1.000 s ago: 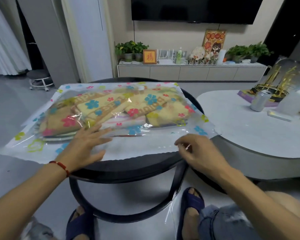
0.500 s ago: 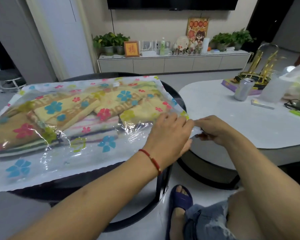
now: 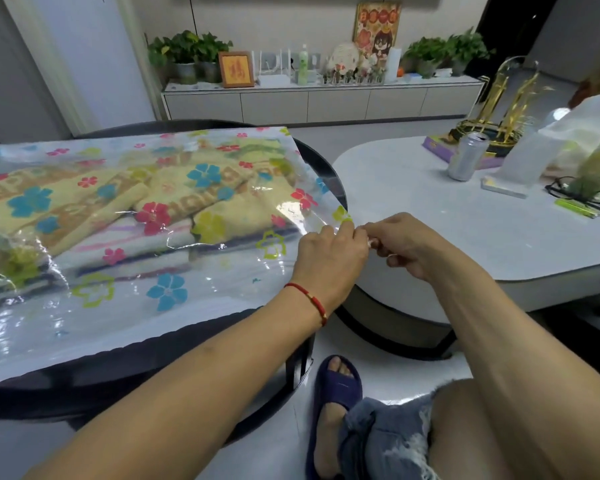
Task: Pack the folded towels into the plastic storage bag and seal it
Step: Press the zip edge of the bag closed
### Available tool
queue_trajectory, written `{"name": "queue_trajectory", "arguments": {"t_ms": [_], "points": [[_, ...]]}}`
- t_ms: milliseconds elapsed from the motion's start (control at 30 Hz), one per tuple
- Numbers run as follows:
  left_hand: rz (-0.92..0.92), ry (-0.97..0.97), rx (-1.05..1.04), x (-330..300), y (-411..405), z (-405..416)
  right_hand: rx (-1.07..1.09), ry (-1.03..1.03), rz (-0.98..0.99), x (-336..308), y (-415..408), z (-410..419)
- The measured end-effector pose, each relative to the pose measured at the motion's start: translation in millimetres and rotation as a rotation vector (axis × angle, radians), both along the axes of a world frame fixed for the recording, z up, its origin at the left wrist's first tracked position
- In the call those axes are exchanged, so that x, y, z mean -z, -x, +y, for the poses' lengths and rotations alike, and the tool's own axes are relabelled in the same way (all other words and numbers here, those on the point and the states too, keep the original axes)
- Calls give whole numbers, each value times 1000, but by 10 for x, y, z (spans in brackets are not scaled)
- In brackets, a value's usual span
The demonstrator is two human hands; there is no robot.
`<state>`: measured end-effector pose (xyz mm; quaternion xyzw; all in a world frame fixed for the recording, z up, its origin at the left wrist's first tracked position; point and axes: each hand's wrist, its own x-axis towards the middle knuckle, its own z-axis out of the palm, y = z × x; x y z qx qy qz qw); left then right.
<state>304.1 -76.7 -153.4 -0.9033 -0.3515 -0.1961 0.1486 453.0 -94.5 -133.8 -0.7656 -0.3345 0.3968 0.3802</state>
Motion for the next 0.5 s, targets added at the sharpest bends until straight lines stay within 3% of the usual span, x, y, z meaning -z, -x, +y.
{"name": "queue_trajectory", "arguments": {"t_ms": [300,400,500], "points": [[97,38,109,-135,94,38,2,17,-188,-7,122,34],[150,18,49,-164,237,20,-19,-5,-199,-31,162,38],[85,9,38,-165,258,10,-53,-16,-177,-99,201,2]]}}
